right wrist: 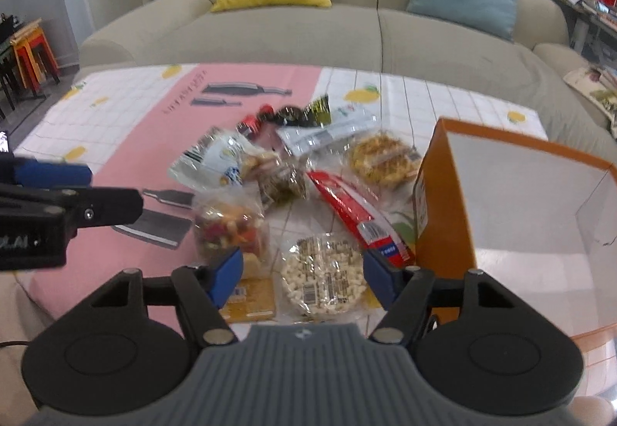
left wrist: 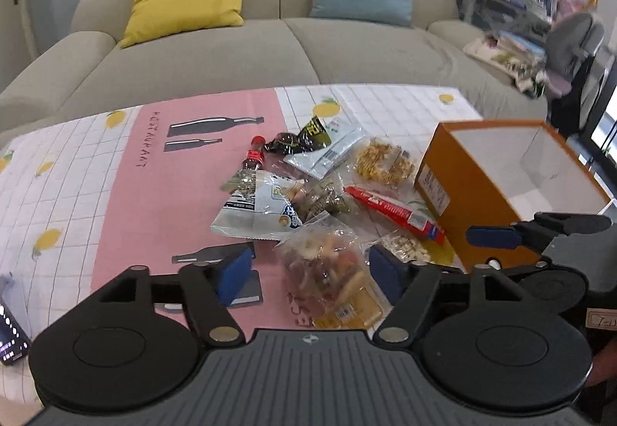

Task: Organize snacks
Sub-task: 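Lower left tool onto mixed fruit bag while right tool reaches white rice-cracker pack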

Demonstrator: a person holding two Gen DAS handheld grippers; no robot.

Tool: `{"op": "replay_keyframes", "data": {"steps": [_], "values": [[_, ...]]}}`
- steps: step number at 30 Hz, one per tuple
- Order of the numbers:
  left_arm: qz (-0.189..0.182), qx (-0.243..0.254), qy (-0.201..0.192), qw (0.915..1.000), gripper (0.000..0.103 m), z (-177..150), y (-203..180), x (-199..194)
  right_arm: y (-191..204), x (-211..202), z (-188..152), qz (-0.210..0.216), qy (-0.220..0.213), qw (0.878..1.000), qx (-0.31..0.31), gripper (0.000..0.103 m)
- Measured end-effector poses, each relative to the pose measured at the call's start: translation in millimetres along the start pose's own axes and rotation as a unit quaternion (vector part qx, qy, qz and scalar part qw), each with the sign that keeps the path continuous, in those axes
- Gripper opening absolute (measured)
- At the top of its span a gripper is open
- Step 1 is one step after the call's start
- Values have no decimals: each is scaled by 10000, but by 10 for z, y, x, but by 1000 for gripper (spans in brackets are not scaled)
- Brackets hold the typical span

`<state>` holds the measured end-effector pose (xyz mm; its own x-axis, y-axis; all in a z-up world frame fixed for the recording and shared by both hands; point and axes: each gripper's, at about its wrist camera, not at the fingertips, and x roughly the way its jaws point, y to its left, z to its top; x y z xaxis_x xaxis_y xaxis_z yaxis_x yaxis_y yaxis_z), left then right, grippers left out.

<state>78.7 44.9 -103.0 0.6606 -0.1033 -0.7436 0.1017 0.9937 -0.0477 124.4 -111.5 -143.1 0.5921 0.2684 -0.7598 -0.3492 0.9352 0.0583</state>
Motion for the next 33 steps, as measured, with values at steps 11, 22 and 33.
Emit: {"op": "replay_keyframes", "data": {"steps": [11,22,33], "values": [[-162,-706,575,9957,89,94,23,617,-48,443,-24,-231,346,9991,-127,81],[373,-885,920,9911,90,108,-67,979,-74,723,-32,-543,463,9970,-306,76],[312,-941,1206,9877,88,33,-32,1218,-123,854,-68,-316,530,9980,-134,84]]}}
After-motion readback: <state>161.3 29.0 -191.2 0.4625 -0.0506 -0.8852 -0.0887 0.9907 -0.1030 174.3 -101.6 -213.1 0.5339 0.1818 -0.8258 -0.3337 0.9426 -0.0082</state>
